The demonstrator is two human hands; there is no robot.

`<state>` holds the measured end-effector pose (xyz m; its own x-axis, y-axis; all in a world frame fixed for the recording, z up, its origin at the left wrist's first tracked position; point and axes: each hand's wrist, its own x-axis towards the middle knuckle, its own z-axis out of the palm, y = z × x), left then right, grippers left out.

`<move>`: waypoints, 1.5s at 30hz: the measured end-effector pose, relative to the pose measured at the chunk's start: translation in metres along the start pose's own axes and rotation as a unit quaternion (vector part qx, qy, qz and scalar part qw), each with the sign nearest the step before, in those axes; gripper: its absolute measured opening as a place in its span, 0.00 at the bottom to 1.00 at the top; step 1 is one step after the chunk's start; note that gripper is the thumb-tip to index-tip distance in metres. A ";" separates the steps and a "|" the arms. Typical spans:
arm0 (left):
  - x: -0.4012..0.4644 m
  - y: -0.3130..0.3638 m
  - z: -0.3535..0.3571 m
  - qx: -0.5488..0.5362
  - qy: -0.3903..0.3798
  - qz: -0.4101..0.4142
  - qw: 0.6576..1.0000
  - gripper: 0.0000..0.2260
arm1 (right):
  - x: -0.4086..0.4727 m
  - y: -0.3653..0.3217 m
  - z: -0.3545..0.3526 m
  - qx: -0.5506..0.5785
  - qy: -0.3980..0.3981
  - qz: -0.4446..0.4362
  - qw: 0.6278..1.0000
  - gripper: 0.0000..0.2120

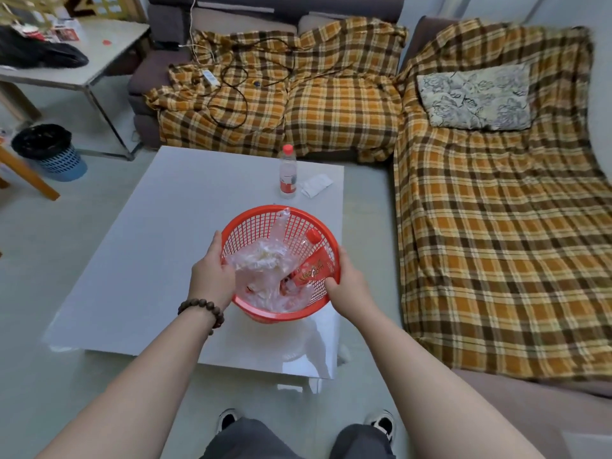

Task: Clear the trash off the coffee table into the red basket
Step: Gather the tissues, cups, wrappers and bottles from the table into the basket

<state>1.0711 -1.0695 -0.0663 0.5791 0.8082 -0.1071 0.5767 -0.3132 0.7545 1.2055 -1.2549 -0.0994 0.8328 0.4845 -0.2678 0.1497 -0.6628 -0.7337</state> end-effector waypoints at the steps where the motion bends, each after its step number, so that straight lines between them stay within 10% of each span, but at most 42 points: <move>1: -0.006 0.012 0.017 0.007 0.004 0.004 1.000 0.25 | 0.002 0.016 -0.016 0.000 0.000 0.001 1.000 0.36; 11: -0.071 0.107 0.154 0.016 0.002 0.021 1.000 0.24 | 0.003 0.135 -0.160 0.019 -0.033 0.006 0.999 0.35; 24: -0.048 0.127 0.174 0.013 0.053 -0.014 0.998 0.26 | 0.060 0.138 -0.177 0.028 -0.064 -0.030 0.997 0.34; 45: 0.152 0.099 0.128 -0.061 0.265 -0.224 0.936 0.27 | 0.332 -0.053 -0.077 -0.064 -0.224 -0.236 0.943 0.32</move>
<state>1.2898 -1.0409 -0.0907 -0.0913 0.9888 -0.1182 0.6040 0.1494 0.7829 1.5151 -1.1031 -0.1013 0.3528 0.9166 -0.1880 0.5350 -0.3624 -0.7632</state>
